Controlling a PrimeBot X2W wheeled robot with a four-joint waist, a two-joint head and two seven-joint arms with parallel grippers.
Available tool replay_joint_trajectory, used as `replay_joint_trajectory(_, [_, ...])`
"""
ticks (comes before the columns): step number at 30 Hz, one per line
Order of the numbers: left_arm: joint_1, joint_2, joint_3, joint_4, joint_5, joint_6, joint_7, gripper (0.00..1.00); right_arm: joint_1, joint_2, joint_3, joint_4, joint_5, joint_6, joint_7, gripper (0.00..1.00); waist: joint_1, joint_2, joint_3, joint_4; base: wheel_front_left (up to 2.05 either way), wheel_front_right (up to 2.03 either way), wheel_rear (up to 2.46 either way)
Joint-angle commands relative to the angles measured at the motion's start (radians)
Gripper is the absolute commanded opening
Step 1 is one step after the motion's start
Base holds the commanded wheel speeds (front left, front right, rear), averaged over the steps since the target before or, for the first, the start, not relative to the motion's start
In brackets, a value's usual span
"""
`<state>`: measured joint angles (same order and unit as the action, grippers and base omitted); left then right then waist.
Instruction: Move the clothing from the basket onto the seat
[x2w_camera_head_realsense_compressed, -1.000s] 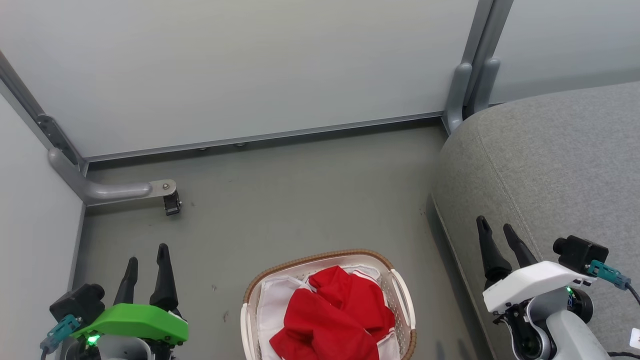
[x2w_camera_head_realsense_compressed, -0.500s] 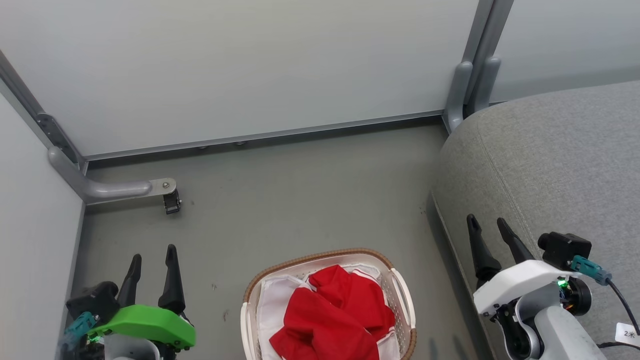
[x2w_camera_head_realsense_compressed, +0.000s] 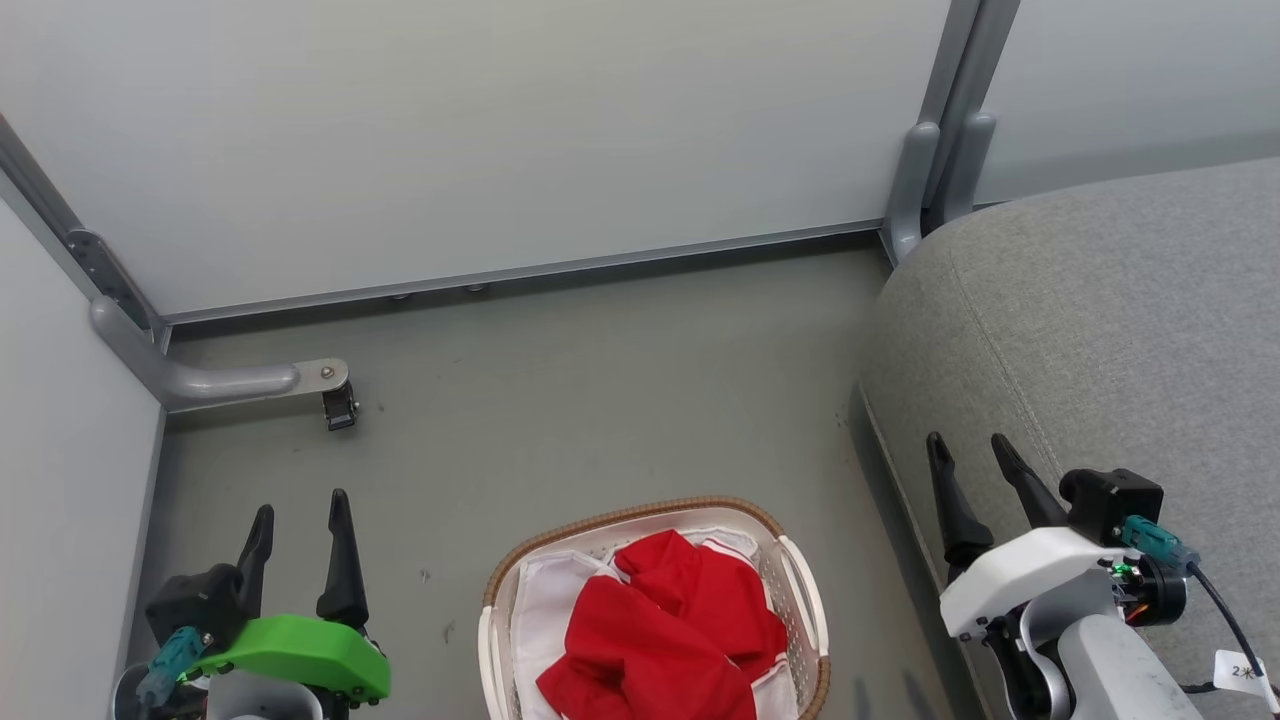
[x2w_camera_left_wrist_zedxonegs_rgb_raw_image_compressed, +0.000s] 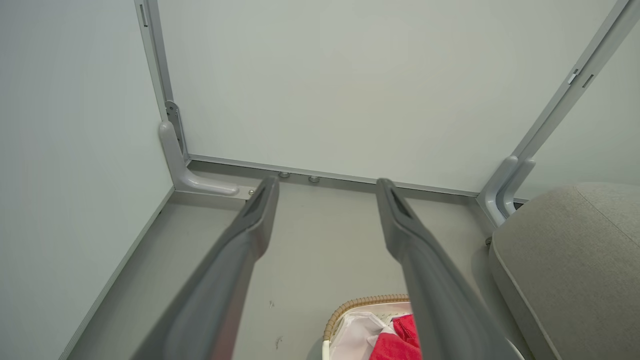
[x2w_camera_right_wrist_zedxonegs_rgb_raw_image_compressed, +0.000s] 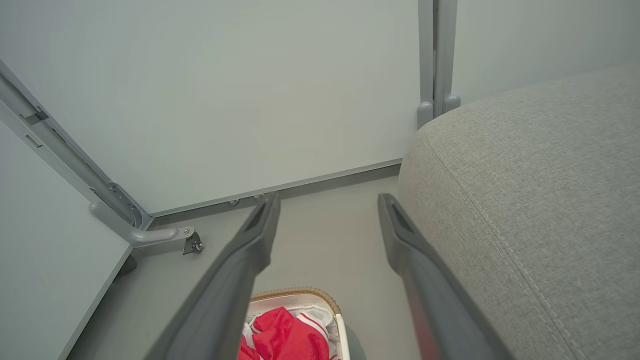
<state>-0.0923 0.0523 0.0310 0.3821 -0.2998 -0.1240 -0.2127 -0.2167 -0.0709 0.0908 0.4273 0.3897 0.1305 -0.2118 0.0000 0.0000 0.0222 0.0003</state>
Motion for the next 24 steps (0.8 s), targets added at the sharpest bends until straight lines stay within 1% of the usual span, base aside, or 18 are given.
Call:
replay_joint_trajectory(1, [0.011, 0.001, 0.001, -0.003, 0.025, -0.001, -0.009, 1.0, -0.017, -0.001, 0.0, 0.002, -0.023, 0.0, -0.011, 1.0, 0.0, 0.0, 0.0, 0.0, 0.0, 0.0, 0.0])
replay_joint_trajectory(14, [0.02, -0.001, -0.013, 0.012, 0.11, -0.007, -0.033, 1.0, -0.019, 0.001, 0.021, 0.012, -0.104, 0.0, -0.034, 1.0, 0.0, 0.0, 0.0, 0.002, 0.0, 0.0, 0.0])
replay_joint_trajectory(24, [0.032, -0.001, -0.033, 0.007, 0.113, -0.008, -0.05, 1.0, -0.019, -0.001, 0.031, 0.01, -0.158, 0.0, -0.051, 1.0, 0.0, 0.0, 0.01, 0.002, 0.0, 0.0, 0.0])
